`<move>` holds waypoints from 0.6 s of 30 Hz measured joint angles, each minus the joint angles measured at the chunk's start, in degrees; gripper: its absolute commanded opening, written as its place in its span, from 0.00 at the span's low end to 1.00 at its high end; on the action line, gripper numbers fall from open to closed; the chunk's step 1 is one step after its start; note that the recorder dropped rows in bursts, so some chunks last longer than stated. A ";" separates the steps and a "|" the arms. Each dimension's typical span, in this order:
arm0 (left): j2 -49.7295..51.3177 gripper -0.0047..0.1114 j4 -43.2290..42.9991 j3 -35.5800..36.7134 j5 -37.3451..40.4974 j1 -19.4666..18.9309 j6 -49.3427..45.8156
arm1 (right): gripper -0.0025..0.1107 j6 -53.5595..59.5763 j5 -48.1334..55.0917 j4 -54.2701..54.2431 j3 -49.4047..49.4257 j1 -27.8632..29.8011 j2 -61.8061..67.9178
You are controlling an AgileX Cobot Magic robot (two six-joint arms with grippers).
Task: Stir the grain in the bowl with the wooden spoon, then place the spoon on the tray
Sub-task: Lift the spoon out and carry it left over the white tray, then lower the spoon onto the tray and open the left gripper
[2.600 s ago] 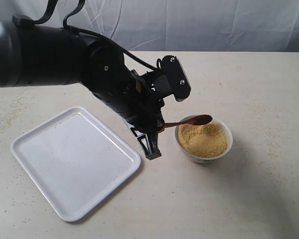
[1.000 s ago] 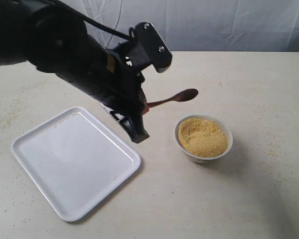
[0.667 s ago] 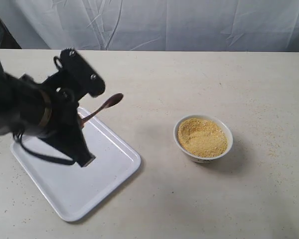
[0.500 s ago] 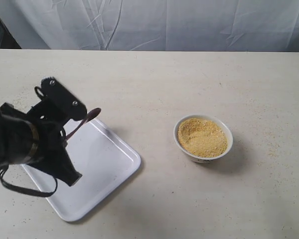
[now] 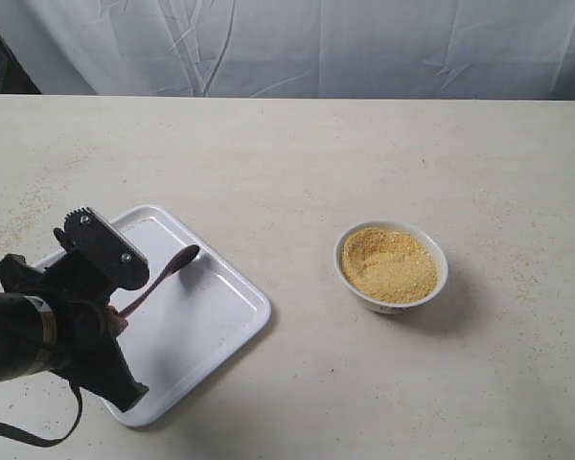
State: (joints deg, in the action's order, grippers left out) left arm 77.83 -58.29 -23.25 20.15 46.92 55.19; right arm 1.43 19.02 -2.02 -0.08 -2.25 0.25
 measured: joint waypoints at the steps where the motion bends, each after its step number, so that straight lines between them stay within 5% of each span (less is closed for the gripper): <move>1: 0.00 0.04 0.00 0.00 0.00 0.00 0.00 | 0.02 0.00 0.00 0.00 0.00 0.00 0.00; 6: 1.35 0.12 -0.69 0.00 -0.53 0.00 0.00 | 0.02 0.09 0.00 0.00 0.00 0.00 0.00; 14: 3.49 0.57 -2.07 -0.70 -0.23 0.00 1.48 | 0.02 0.09 0.00 0.00 0.00 0.00 0.00; 18: 3.49 0.69 -2.18 -1.15 2.12 0.00 2.37 | 0.02 0.09 0.00 0.00 0.00 0.00 0.00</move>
State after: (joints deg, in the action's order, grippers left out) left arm 81.31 -60.47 -24.40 22.27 46.92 57.56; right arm 1.52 19.02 -2.02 -0.08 -2.25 0.25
